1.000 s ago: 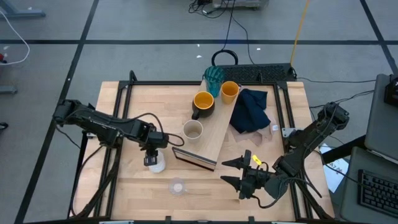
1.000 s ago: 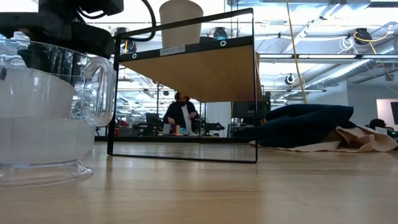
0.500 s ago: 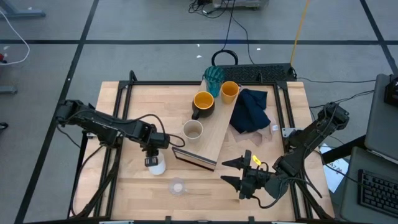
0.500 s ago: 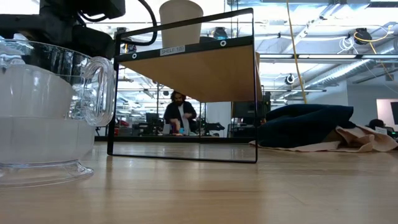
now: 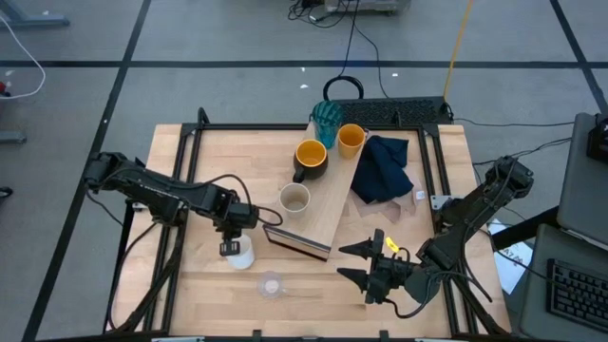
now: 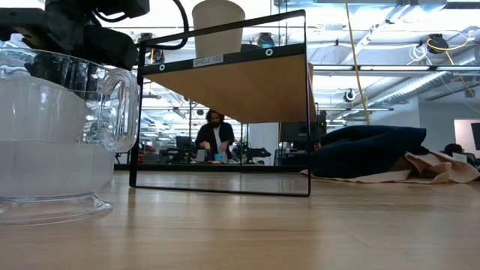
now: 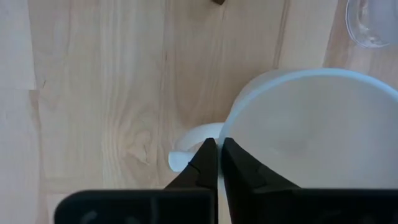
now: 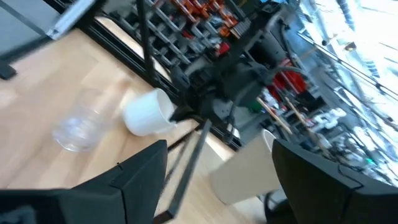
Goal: Stack small to large cups/mugs on shelf
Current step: Put the white mug on the shelf
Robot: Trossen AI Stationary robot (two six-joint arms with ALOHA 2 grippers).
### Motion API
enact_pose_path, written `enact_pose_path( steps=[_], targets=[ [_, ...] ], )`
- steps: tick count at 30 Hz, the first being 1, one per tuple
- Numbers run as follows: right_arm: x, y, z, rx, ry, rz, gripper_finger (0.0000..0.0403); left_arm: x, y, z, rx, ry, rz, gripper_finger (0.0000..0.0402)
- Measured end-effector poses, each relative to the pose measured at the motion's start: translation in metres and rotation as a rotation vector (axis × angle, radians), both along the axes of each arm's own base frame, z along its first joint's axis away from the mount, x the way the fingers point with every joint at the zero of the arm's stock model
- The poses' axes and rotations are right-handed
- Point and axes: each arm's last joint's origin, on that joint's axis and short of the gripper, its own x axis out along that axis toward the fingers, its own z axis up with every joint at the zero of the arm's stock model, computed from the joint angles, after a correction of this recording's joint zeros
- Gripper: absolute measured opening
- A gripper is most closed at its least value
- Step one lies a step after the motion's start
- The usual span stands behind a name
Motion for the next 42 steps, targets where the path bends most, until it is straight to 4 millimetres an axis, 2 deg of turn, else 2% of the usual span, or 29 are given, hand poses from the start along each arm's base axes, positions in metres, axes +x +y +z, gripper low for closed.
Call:
enact_pose_path(
  steps=[8,19,24,27,31,37,42],
  targets=[
    [-0.001,-0.003,0.001,-0.028,-0.017,-0.088,0.0279,0.000,-0.004,0.006,0.015,0.000,-0.016,0.0003],
    [-0.001,-0.003,0.001,-0.029,-0.016,-0.088,0.0279,0.005,-0.005,0.047,0.076,0.007,-0.029,0.0000],
    [-0.001,-0.002,0.001,-0.029,-0.016,-0.088,0.0279,-0.001,-0.004,0.067,0.087,0.067,-0.013,0.0000],
    [-0.001,-0.003,0.000,-0.030,-0.014,-0.088,0.0279,-0.004,-0.004,0.088,0.099,0.088,0.005,0.0000],
    [-0.001,-0.003,0.000,-0.055,-0.014,-0.116,0.0279,-0.008,-0.003,0.129,0.147,0.031,0.004,0.0000],
    [-0.005,-0.005,0.002,-0.085,-0.035,-0.215,0.0279,-0.016,0.000,0.196,0.207,-0.193,0.013,0.0000],
    [-0.015,-0.005,0.012,-0.068,-0.077,-0.284,0.0279,-0.022,-0.002,0.233,0.277,-0.357,-0.035,0.0000]
  ],
)
